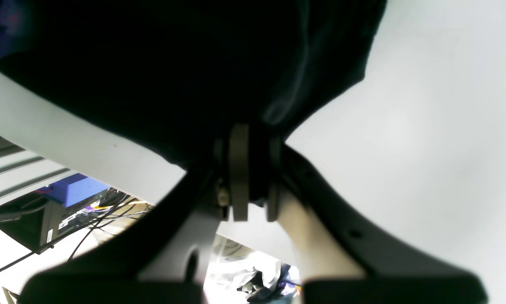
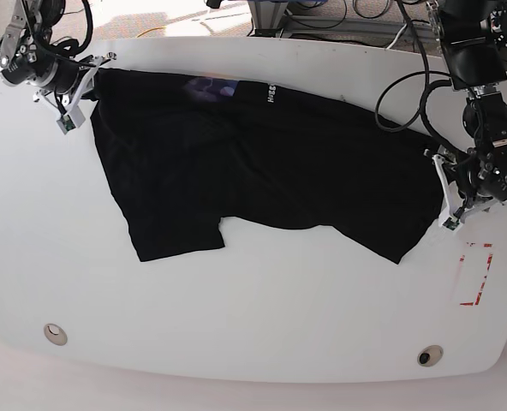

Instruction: Layout the t-shirt on the table in an organized manner, then fold the t-shirt properly

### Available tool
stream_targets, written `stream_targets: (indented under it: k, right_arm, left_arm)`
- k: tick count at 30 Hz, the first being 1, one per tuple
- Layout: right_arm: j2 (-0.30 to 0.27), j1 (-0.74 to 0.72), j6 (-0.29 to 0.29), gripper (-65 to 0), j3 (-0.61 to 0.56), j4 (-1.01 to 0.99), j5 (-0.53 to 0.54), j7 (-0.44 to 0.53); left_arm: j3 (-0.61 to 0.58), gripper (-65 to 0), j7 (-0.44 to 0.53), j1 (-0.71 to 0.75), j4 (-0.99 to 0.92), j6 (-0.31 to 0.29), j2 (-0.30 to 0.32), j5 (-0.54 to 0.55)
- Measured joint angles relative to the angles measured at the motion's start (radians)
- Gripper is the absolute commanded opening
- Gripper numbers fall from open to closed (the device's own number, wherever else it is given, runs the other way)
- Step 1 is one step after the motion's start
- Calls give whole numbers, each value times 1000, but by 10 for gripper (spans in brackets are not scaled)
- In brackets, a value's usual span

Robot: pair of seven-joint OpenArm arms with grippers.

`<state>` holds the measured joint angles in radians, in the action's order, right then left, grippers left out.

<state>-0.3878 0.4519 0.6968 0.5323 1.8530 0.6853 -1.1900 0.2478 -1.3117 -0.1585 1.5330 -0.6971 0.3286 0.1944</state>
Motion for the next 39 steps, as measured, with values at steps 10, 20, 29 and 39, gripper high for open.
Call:
stream_targets:
  k: [10,20,29,39]
  right_arm:
    - [0,-2,0,-609,1,0,2,0]
    - [-6,-17,0,-606,5,1,-1,0]
    - [-26,-14,0,-368,6,26,-2,0]
    - [-26,-14,0,-358,6,31,-2,0]
  left_arm:
    - [42,-121,45,1,63,-3,30,9]
    - [191,-121,44,56,254,-3,40,5]
    - [249,-121,110,122,275,0,29,-3]
    - [164,-121,266,228,254,-3,-16,-3]
